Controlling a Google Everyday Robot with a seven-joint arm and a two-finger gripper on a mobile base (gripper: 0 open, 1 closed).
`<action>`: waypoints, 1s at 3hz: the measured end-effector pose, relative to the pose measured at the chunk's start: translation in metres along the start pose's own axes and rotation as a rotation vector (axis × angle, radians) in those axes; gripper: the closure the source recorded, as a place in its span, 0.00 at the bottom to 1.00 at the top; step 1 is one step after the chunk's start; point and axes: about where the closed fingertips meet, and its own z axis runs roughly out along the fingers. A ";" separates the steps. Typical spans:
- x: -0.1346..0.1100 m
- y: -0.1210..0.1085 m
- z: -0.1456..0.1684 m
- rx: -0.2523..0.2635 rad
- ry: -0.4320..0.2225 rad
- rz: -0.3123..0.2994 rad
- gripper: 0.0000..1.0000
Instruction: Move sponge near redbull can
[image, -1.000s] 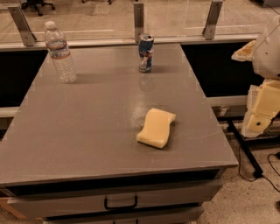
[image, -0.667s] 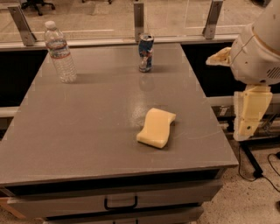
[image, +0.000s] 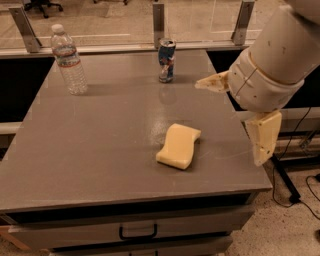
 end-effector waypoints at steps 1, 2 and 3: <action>0.002 -0.014 -0.002 0.055 0.015 -0.085 0.00; -0.009 -0.018 0.008 0.050 -0.025 -0.141 0.00; -0.030 -0.030 0.023 0.049 -0.120 -0.261 0.00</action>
Offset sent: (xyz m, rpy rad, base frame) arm 0.0153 0.0338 -0.0170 0.0378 -0.0382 0.2415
